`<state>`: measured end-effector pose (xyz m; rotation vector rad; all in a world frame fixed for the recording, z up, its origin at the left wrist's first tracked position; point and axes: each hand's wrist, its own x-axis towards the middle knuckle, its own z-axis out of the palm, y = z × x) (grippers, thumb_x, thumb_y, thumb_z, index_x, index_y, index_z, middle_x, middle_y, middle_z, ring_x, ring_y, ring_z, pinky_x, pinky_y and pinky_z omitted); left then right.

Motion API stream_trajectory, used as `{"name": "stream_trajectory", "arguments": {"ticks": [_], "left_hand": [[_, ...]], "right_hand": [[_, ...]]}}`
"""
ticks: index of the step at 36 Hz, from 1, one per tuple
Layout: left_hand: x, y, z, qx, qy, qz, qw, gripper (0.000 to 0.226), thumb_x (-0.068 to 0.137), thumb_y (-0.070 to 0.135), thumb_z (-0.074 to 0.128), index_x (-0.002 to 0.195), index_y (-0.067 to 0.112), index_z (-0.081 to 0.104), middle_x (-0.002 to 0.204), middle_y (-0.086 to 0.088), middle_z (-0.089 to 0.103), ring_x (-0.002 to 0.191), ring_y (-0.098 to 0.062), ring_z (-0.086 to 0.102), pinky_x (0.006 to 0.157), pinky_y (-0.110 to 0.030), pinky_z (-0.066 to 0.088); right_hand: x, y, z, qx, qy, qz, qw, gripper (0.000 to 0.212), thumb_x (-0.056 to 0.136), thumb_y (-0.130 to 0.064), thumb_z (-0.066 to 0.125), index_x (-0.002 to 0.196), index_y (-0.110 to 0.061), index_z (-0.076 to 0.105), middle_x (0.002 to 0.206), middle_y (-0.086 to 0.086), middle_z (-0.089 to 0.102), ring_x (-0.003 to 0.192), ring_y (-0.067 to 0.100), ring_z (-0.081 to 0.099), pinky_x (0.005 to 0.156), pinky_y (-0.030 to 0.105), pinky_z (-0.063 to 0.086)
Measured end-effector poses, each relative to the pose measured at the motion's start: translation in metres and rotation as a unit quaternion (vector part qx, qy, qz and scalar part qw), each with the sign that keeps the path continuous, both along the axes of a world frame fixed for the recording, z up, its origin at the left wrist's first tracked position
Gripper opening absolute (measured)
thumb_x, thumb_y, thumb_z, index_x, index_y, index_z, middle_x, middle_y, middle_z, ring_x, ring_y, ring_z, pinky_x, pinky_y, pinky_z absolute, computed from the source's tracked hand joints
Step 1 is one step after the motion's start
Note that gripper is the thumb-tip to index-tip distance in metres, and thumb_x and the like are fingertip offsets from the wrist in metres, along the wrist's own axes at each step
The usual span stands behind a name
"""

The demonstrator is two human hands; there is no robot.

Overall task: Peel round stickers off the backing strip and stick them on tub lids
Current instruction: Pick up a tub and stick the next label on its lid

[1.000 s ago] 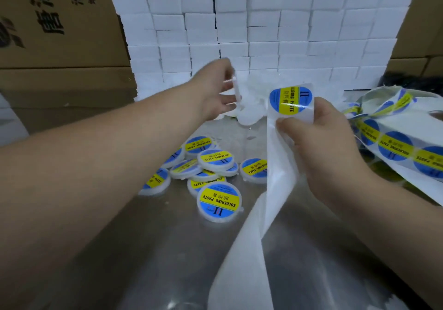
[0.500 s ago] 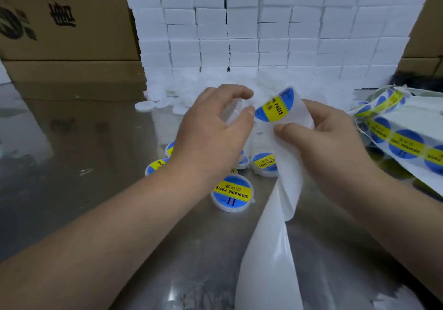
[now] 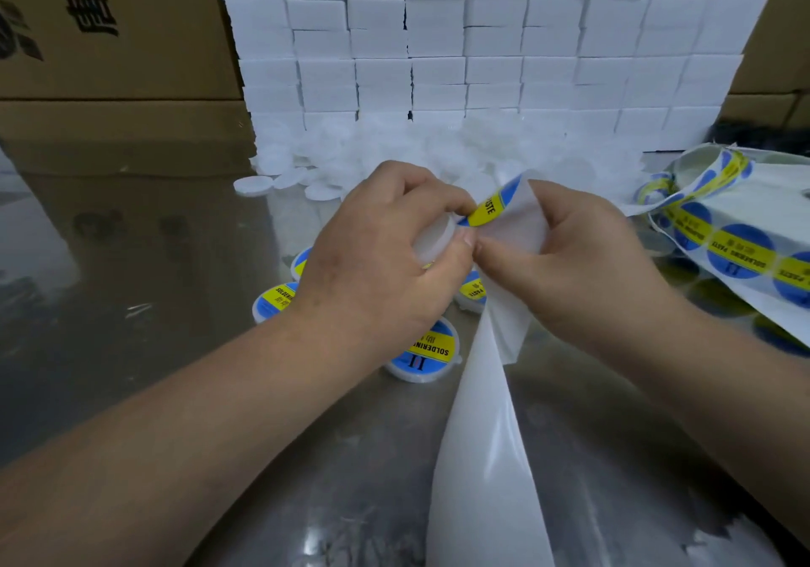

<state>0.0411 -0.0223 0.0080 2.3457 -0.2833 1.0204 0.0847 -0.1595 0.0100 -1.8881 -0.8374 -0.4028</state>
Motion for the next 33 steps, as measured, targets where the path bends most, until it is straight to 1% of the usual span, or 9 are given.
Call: {"name": "stream_trajectory", "arguments": {"ticks": [3, 5, 7, 14, 20, 23, 26, 30, 33], "left_hand": [[0.000, 0.000, 0.000, -0.029, 0.008, -0.009, 1.000, 0.027, 0.077, 0.030, 0.053, 0.096, 0.020, 0.069, 0.099, 0.009, 0.050, 0.095, -0.003, 0.047, 0.080, -0.010, 0.035], [0.000, 0.000, -0.001, -0.042, 0.008, -0.017, 0.999, 0.020, 0.076, 0.035, 0.053, 0.090, 0.029, 0.066, 0.097, 0.010, 0.050, 0.096, -0.002, 0.047, 0.081, -0.009, 0.034], [-0.001, 0.001, -0.001, -0.044, 0.008, -0.023, 0.999, 0.010, 0.074, 0.041, 0.056, 0.084, 0.039, 0.057, 0.093, 0.014, 0.050, 0.095, 0.000, 0.048, 0.081, -0.009, 0.036], [-0.002, 0.004, 0.000, -0.041, 0.012, -0.025, 0.999, 0.020, 0.060, 0.063, 0.050, 0.076, 0.053, 0.046, 0.090, 0.021, 0.051, 0.090, 0.010, 0.048, 0.079, -0.002, 0.033], [0.002, 0.005, 0.000, -0.047, 0.018, 0.006, 0.999, 0.012, 0.066, 0.053, 0.057, 0.074, 0.050, 0.050, 0.089, 0.023, 0.052, 0.090, 0.008, 0.048, 0.078, -0.002, 0.033], [0.004, 0.009, 0.001, -0.121, 0.015, 0.004, 0.993, 0.006, 0.069, 0.049, 0.060, 0.072, 0.046, 0.055, 0.088, 0.020, 0.056, 0.084, 0.012, 0.049, 0.072, -0.002, 0.035], [0.009, 0.015, 0.004, -0.241, -0.032, 0.028, 0.970, 0.011, 0.081, 0.036, 0.064, 0.071, 0.038, 0.060, 0.081, 0.016, 0.063, 0.071, 0.008, 0.052, 0.067, -0.007, 0.039], [0.018, 0.029, 0.011, -0.384, -0.055, 0.072, 0.919, 0.025, 0.088, 0.039, 0.054, 0.065, 0.032, 0.060, 0.056, 0.026, 0.056, 0.061, -0.001, 0.051, 0.053, -0.010, 0.038], [0.019, 0.033, 0.010, -0.383, -0.050, 0.076, 0.919, 0.023, 0.088, 0.038, 0.055, 0.066, 0.031, 0.060, 0.053, 0.025, 0.054, 0.059, -0.001, 0.049, 0.052, -0.008, 0.037]], "right_hand": [[-0.002, -0.002, -0.001, -0.010, 0.017, 0.028, 0.999, 0.010, 0.078, -0.024, 0.063, 0.072, -0.017, 0.059, 0.064, -0.006, 0.060, 0.059, 0.004, 0.053, 0.056, 0.027, 0.046], [-0.003, -0.003, -0.001, -0.022, 0.014, 0.037, 0.999, 0.018, 0.079, -0.023, 0.062, 0.064, -0.018, 0.053, 0.056, -0.012, 0.050, 0.052, 0.001, 0.044, 0.046, 0.016, 0.034], [-0.004, -0.003, 0.001, -0.030, 0.017, 0.045, 0.998, 0.015, 0.073, -0.026, 0.056, 0.064, -0.015, 0.052, 0.056, -0.012, 0.048, 0.052, 0.001, 0.042, 0.046, 0.015, 0.032], [-0.003, -0.002, 0.000, -0.061, 0.003, 0.062, 0.996, 0.018, 0.079, -0.014, 0.059, 0.074, 0.003, 0.061, 0.066, 0.013, 0.053, 0.061, 0.011, 0.045, 0.056, 0.037, 0.039], [0.003, -0.003, -0.003, -0.055, 0.009, 0.056, 0.997, 0.020, 0.082, -0.015, 0.062, 0.065, -0.005, 0.061, 0.054, -0.007, 0.044, 0.052, 0.004, 0.040, 0.048, 0.020, 0.029], [0.003, -0.002, -0.002, -0.036, 0.026, 0.068, 0.997, 0.022, 0.082, -0.015, 0.065, 0.065, -0.029, 0.063, 0.055, -0.013, 0.059, 0.055, -0.004, 0.051, 0.052, 0.016, 0.040], [0.003, -0.003, -0.001, -0.011, 0.051, 0.076, 0.996, 0.020, 0.081, -0.012, 0.065, 0.072, -0.030, 0.065, 0.067, -0.018, 0.068, 0.060, -0.008, 0.056, 0.059, 0.014, 0.046], [0.008, -0.003, 0.001, 0.009, 0.001, 0.006, 1.000, 0.036, 0.078, -0.011, 0.068, 0.090, -0.038, 0.047, 0.082, -0.022, 0.059, 0.077, -0.009, 0.056, 0.074, 0.014, 0.044], [0.013, -0.005, 0.001, 0.037, -0.011, -0.056, 0.998, 0.050, 0.075, -0.016, 0.066, 0.107, -0.038, 0.035, 0.089, -0.016, 0.054, 0.078, -0.004, 0.055, 0.069, 0.013, 0.042]]}}
